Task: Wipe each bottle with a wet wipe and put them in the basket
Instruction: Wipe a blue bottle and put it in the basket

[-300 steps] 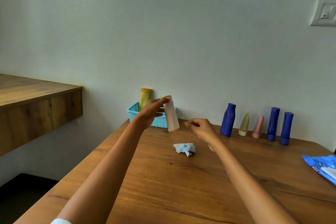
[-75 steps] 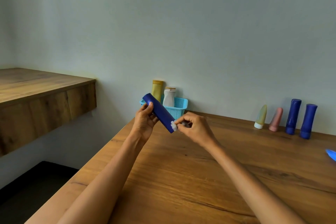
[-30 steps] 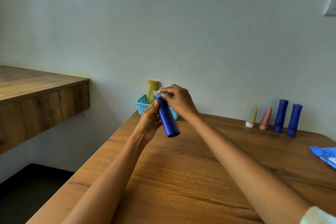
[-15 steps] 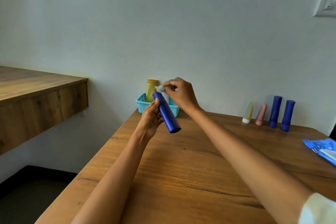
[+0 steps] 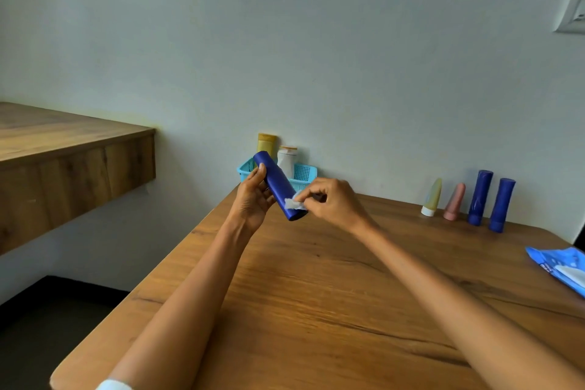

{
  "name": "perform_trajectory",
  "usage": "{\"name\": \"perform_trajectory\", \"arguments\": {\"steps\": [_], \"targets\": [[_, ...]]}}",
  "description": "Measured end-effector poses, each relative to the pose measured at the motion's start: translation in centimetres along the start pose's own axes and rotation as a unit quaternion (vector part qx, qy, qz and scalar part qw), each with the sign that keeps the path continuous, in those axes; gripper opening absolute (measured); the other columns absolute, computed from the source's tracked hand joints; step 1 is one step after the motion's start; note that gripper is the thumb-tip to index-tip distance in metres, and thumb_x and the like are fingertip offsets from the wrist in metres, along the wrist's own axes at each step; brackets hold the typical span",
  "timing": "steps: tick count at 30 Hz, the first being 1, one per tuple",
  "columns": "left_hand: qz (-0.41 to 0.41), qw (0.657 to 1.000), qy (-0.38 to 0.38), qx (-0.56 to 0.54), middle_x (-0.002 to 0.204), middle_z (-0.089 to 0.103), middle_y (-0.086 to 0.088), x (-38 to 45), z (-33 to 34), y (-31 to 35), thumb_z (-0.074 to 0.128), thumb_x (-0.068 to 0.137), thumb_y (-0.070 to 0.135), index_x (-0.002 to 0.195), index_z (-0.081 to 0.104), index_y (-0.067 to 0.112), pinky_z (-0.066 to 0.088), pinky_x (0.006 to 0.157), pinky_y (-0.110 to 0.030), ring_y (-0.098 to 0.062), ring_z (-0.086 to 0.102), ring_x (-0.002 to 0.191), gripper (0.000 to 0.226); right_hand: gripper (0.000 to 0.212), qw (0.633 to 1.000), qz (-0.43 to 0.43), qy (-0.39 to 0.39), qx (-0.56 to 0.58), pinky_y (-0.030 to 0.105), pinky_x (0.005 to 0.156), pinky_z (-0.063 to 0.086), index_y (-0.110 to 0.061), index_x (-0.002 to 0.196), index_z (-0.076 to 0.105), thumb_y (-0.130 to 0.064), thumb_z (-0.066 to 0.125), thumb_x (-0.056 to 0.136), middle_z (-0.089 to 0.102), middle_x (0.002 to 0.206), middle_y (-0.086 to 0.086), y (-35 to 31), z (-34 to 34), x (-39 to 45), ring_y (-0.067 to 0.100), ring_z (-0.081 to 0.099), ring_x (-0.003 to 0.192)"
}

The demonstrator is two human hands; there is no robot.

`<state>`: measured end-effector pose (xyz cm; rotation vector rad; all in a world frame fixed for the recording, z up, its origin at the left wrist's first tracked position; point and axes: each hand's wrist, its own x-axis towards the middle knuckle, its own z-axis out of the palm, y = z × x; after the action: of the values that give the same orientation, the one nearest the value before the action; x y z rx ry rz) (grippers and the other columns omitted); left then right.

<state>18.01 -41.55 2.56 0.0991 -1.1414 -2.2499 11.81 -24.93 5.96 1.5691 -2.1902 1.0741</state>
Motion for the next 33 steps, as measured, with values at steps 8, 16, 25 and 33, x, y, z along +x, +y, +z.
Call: {"name": "perform_trajectory", "arguments": {"steps": [8, 16, 25, 33], "targets": [[-0.003, 0.994, -0.104, -0.021, 0.098, 0.065, -0.006, -0.6, 0.9, -0.8, 0.056, 0.082, 0.023, 0.109, 0.057, 0.015, 0.054, 0.076, -0.033, -0.019, 0.064, 0.087, 0.028, 0.026, 0.997, 0.017, 0.072, 0.026, 0.034, 0.087, 0.051, -0.016, 0.107, 0.07, -0.006, 0.052, 0.09, 0.066, 0.113, 0.004, -1.2, -0.1, 6.5, 0.018, 0.061, 0.099], [0.022, 0.994, -0.09, -0.063, 0.105, 0.063, -0.01, -0.4, 0.3, -0.4, 0.055, 0.081, 0.017, 0.115, 0.052, 0.008, 0.059, 0.072, -0.032, -0.021, 0.065, 0.09, 0.035, 0.025, 0.996, -0.016, 0.072, 0.042, 0.02, 0.08, 0.048, -0.015, 0.099, 0.073, -0.001, 0.058, 0.085, 0.068, 0.105, 0.001, 1.4, 1.3, 2.1, 0.008, 0.059, 0.092], [0.012, 0.997, -0.073, -0.032, 0.107, 0.063, -0.01, 0.1, 0.3, -0.7, 0.052, 0.089, 0.012, 0.114, 0.052, 0.011, 0.058, 0.075, -0.037, -0.025, 0.062, 0.098, 0.025, 0.022, 0.994, 0.039, 0.053, 0.09, 0.02, 0.069, 0.053, -0.015, 0.081, 0.074, 0.0, 0.058, 0.082, 0.064, 0.09, -0.009, 3.8, -0.6, -0.7, 0.016, 0.061, 0.097], [0.02, 0.997, -0.07, -0.027, 0.096, 0.067, -0.007, 0.1, 0.5, -0.8, 0.055, 0.088, 0.017, 0.111, 0.055, 0.009, 0.057, 0.073, -0.035, -0.022, 0.066, 0.086, 0.025, 0.041, 0.998, -0.055, -0.004, -0.01, 0.028, 0.094, 0.046, -0.019, 0.129, 0.054, -0.023, 0.06, 0.089, 0.054, 0.132, -0.002, 2.0, 1.1, 1.0, 0.012, 0.052, 0.118]]}}
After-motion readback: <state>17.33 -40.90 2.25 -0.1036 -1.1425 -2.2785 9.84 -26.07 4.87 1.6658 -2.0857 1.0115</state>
